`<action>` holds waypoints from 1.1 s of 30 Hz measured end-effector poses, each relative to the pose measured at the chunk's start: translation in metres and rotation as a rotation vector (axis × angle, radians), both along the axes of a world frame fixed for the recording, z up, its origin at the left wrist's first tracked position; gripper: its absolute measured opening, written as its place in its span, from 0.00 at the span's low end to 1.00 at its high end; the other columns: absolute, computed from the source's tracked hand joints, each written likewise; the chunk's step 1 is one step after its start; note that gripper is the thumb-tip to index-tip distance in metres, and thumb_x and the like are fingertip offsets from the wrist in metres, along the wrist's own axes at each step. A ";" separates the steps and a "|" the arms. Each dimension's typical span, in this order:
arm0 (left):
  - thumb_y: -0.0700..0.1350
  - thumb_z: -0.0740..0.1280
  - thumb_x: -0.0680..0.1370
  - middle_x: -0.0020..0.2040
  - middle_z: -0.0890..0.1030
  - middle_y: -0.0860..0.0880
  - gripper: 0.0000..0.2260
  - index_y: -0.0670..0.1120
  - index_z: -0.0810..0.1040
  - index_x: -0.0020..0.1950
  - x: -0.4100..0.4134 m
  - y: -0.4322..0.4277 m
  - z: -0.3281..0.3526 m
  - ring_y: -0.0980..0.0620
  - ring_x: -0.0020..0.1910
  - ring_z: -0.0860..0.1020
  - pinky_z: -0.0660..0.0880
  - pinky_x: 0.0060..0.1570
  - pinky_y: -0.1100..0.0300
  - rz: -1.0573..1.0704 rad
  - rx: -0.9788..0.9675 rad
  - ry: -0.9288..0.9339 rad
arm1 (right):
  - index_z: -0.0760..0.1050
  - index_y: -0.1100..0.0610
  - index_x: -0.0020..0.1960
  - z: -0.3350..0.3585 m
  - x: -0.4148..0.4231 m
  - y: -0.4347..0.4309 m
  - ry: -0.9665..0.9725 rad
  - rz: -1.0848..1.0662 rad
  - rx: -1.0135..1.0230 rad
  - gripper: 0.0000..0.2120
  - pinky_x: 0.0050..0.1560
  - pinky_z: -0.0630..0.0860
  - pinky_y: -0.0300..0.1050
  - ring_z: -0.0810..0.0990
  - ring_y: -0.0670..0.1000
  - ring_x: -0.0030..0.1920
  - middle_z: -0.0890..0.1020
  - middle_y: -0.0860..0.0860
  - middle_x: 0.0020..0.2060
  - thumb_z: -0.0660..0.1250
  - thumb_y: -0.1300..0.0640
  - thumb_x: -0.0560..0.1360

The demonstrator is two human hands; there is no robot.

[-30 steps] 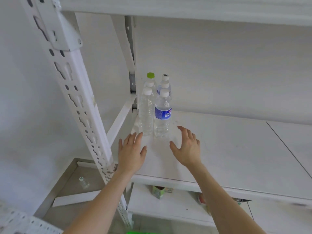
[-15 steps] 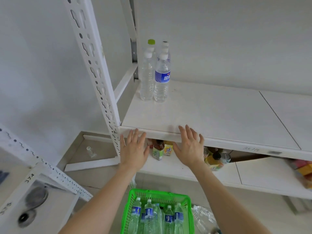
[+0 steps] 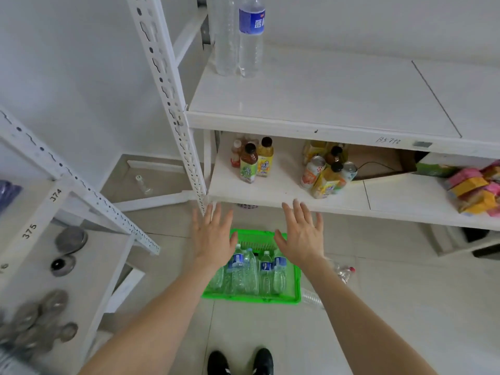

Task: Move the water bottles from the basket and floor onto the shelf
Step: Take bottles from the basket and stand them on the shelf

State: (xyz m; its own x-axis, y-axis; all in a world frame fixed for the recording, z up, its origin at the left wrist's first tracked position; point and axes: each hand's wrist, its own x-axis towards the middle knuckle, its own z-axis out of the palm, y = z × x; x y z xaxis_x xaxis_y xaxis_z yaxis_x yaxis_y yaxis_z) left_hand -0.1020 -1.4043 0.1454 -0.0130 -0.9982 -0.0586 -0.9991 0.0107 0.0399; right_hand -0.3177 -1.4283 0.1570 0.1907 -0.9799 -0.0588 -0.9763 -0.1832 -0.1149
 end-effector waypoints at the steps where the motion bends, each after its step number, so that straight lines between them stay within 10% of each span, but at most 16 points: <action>1: 0.59 0.56 0.79 0.79 0.58 0.43 0.27 0.51 0.58 0.77 -0.004 0.010 -0.006 0.43 0.78 0.53 0.46 0.73 0.36 0.009 0.024 0.006 | 0.51 0.52 0.78 -0.007 -0.005 0.010 -0.004 -0.003 0.022 0.34 0.75 0.48 0.63 0.52 0.55 0.78 0.55 0.56 0.78 0.58 0.41 0.77; 33: 0.59 0.58 0.79 0.78 0.61 0.44 0.30 0.51 0.56 0.78 -0.035 0.003 -0.332 0.43 0.77 0.58 0.54 0.74 0.41 0.104 0.449 0.037 | 0.59 0.56 0.77 -0.324 -0.062 0.005 -0.114 -0.238 0.370 0.33 0.74 0.54 0.58 0.59 0.57 0.76 0.63 0.56 0.76 0.63 0.44 0.76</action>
